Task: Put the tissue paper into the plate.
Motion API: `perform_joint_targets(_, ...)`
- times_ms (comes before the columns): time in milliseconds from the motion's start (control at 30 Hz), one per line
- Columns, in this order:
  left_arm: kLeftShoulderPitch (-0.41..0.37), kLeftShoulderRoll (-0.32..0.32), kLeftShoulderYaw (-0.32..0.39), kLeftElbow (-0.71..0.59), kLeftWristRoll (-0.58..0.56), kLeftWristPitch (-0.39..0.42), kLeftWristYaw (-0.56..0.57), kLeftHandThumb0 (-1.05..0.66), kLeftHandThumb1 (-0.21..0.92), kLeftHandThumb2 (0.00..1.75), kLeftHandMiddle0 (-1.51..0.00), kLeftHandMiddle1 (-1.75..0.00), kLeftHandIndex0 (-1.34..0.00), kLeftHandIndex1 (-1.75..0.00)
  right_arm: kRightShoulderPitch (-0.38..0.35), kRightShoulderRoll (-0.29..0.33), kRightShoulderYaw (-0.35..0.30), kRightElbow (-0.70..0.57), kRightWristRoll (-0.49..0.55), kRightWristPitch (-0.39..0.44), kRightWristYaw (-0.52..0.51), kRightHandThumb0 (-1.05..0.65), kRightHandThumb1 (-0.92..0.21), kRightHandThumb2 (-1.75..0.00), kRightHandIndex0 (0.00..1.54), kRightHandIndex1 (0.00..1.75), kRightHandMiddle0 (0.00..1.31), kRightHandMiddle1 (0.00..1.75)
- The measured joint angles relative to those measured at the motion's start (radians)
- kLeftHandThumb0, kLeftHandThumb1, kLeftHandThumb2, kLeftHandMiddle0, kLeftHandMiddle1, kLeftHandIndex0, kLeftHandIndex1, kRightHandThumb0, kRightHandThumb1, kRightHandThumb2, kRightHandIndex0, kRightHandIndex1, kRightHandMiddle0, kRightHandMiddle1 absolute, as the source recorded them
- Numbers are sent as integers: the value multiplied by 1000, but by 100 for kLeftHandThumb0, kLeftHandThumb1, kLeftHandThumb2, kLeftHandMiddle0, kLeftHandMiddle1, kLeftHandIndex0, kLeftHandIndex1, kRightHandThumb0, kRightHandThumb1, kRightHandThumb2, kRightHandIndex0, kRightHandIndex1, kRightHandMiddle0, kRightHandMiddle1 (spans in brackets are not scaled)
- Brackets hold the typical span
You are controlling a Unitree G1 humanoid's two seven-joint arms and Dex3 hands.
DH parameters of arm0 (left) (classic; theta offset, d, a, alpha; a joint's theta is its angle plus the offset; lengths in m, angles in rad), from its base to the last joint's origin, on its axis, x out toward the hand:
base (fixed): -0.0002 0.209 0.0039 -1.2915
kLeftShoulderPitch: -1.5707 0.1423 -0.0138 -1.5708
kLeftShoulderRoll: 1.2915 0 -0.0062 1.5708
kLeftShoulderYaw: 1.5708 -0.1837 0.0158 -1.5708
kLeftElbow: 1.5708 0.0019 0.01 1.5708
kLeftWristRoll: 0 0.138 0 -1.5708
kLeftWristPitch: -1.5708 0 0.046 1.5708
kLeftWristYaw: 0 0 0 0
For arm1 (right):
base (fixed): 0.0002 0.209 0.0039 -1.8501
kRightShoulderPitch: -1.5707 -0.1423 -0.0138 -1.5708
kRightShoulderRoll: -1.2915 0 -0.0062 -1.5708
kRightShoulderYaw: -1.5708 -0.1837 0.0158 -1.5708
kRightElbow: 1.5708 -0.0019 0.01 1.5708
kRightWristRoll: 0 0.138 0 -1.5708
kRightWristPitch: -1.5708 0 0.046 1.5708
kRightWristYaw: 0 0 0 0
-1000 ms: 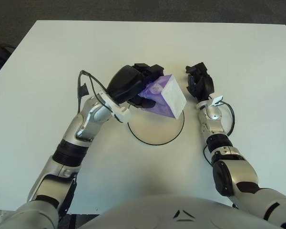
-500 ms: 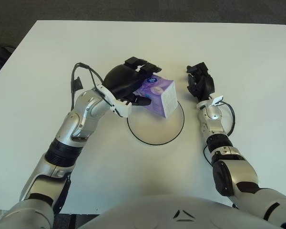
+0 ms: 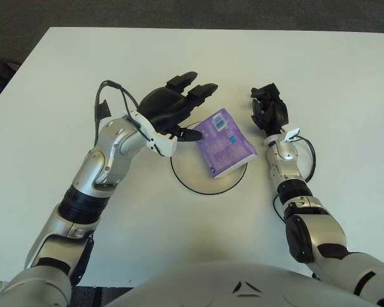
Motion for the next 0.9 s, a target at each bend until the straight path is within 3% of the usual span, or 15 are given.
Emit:
perform_joint_targets(333,-7,14,2,-7,-83,14,-74,-105,92,74,0,0,0,-1,0,0,0,-1,0,3,-7,-35,-92,-46,33,65,26,168)
perform_joint_targets(900,-52,67,3,-4,-242,13,-186,-105,92,56,0,0,0,0,0,-1,5,-1,-4,2,-23,-35,-92,-49,36,72,23,171)
